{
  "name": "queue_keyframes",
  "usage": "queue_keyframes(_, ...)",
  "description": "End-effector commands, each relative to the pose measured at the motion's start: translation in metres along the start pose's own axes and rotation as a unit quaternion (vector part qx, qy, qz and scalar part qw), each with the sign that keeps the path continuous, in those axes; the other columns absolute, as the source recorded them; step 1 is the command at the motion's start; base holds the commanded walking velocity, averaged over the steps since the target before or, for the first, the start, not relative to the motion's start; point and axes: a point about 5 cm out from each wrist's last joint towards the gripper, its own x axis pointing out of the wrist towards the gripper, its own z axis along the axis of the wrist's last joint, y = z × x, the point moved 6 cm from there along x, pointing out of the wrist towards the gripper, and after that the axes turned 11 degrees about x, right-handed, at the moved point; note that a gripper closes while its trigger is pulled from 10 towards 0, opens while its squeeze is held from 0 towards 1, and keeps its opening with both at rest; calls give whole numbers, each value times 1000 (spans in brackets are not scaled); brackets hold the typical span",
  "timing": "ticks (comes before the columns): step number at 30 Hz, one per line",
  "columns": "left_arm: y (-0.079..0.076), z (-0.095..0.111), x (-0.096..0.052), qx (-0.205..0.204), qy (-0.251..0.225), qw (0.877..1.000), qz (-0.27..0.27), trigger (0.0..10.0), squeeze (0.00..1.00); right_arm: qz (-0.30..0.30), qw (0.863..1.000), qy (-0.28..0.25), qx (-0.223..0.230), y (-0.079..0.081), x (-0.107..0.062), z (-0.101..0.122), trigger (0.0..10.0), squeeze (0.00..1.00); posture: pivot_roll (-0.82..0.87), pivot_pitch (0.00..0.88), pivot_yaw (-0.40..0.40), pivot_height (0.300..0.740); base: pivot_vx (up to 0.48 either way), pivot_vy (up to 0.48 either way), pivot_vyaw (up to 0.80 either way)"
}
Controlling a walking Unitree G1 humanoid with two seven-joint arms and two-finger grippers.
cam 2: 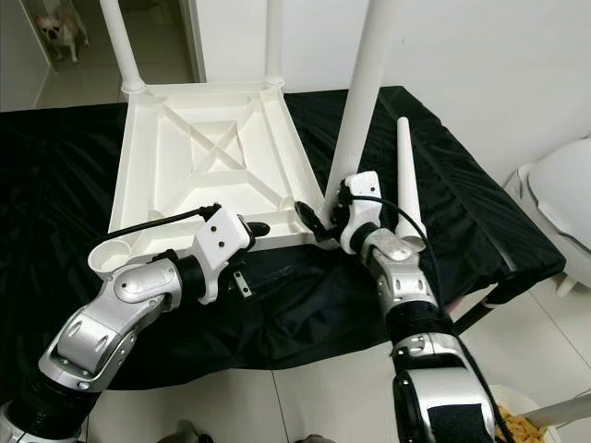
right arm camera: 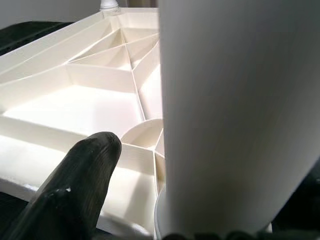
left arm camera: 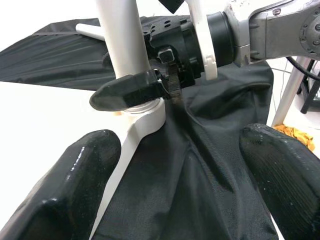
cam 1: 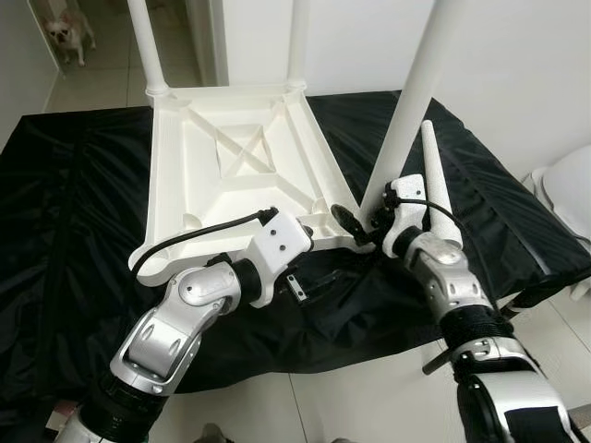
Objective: Building children table
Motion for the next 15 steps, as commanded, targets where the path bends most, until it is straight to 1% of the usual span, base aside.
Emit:
queue_keyframes(1,-4,-4,-1,-3,9,1000,-6,10000,0,11,1000,9,-14,-2,1,1,10000,0,-23,40,-7,740,0,0,0)
queue_keyframes(3,-5,-5,0,-5,14,1000,-8,10000,0,5,1000,10,-25,-11,0,6,10000,0,-23,41,-6,740,0,0,0)
queue_keyframes(4,-5,-5,0,-5,14,1000,-8,10000,0,5,1000,10,-25,-11,0,6,10000,0,-23,41,-6,740,0,0,0)
queue_keyframes(5,-6,-6,0,-7,15,1000,-10,10000,0,5,999,13,-29,-15,-1,8,10000,0,-22,42,-4,740,0,0,0)
queue_keyframes(6,-7,-6,0,-9,16,1000,-12,10000,0,8,999,18,-30,-17,-2,8,5451,0,-21,43,-5,740,0,0,0)
queue_keyframes(8,-8,-6,0,-10,16,1000,-14,10000,0,12,999,21,-35,-19,-4,9,5451,0,-21,44,-5,740,0,0,0)
queue_keyframes(9,-8,-6,1,-10,17,1000,-14,10000,0,17,999,26,-37,-21,-5,9,4980,0,-22,45,-4,740,0,0,0)
queue_keyframes(10,-8,-6,1,-10,18,1000,-15,10000,0,21,999,29,-38,-22,-6,9,3294,0,-23,45,-4,740,0,0,0)
queue_keyframes(11,-8,-6,1,-10,18,1000,-15,10000,0,21,999,29,-38,-22,-6,9,3294,0,-23,45,-4,740,0,0,0)
queue_keyframes(12,-9,-6,1,-10,19,1000,-16,10000,0,27,998,36,-40,-24,-8,8,745,0,-24,45,-3,740,0,0,0)
queue_keyframes(13,-9,-6,1,-10,19,1000,-17,10000,0,34,998,41,-40,-25,-9,7,0,0,-24,44,-3,740,0,0,0)
queue_keyframes(15,-10,-6,2,-11,20,1000,-19,10000,0,36,998,46,-38,-26,-11,6,0,0,-26,45,-3,740,0,0,0)
